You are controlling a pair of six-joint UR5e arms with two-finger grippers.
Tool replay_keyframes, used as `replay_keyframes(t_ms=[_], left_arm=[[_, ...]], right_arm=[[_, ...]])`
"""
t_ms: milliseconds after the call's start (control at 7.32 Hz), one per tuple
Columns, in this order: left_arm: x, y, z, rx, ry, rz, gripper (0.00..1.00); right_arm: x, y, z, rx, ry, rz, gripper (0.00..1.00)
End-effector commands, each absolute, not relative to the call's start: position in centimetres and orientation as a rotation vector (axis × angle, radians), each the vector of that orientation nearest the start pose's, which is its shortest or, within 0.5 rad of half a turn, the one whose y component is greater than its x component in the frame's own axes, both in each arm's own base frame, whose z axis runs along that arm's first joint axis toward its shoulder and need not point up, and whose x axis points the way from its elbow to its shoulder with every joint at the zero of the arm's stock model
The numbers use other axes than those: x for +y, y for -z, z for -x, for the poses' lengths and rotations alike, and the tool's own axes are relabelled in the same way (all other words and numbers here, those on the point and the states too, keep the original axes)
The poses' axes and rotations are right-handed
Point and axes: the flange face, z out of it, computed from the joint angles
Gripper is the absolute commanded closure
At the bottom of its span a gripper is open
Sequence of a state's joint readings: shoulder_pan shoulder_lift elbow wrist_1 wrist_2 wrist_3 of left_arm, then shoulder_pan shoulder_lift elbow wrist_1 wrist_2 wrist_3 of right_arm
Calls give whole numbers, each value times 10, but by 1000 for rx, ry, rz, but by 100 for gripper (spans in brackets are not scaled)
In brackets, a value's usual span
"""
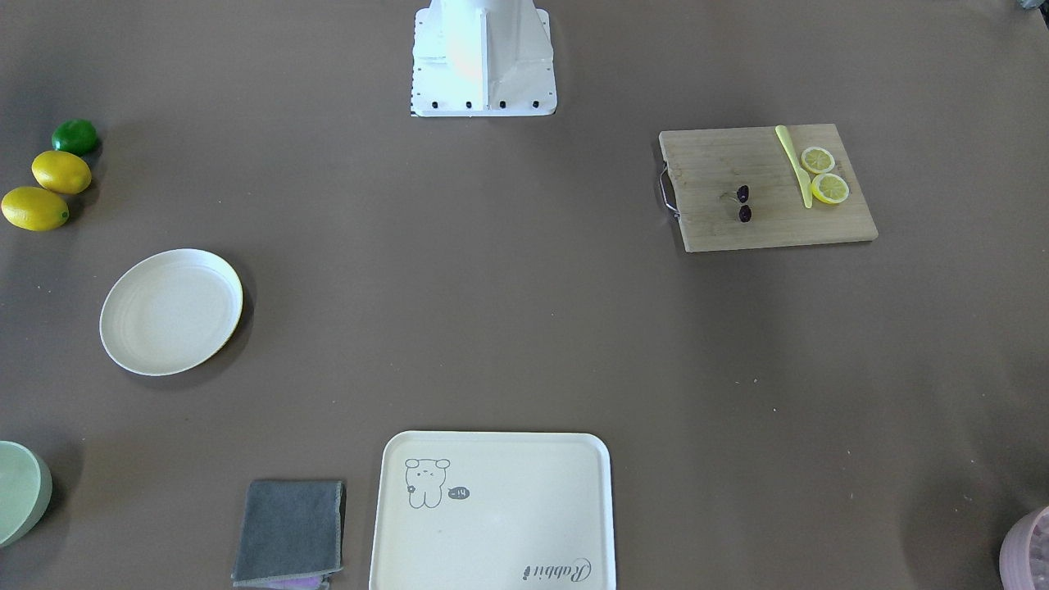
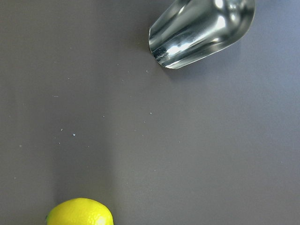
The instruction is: Place red cherry on plate
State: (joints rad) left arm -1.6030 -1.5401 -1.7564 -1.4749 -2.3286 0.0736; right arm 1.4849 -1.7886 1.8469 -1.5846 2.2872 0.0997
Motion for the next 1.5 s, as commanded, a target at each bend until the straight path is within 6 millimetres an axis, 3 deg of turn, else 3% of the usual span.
replay_keyframes(t_ms=[0, 410, 547, 820, 957, 1094, 1230, 1367], left_arm=[[-476, -593, 81, 744, -62, -97, 2], [-475, -564, 79, 750, -86, -152, 2], [-476, -564, 79, 741, -87, -152, 2], [-481, -528, 85, 735, -113, -276, 2], [-485, -523, 90, 723, -132, -358, 2], [-507, -524, 93, 692, -147, -429, 2], [-510, -533, 93, 711, -94, -401, 2], [-511, -529, 93, 712, -98, -431, 2]], right_arm=[[-407, -625, -33, -717, 3, 24, 0], [-407, -625, -33, -717, 6, 23, 0], [-408, -621, -33, -720, 10, 13, 0], [-421, -600, -32, -734, 90, -221, 0], [-423, -587, -35, -737, 119, -330, 0], [-423, -578, -39, -751, 107, -351, 0], [-432, -571, -38, -757, 97, -355, 0], [-439, -564, -37, -773, 95, -362, 0]])
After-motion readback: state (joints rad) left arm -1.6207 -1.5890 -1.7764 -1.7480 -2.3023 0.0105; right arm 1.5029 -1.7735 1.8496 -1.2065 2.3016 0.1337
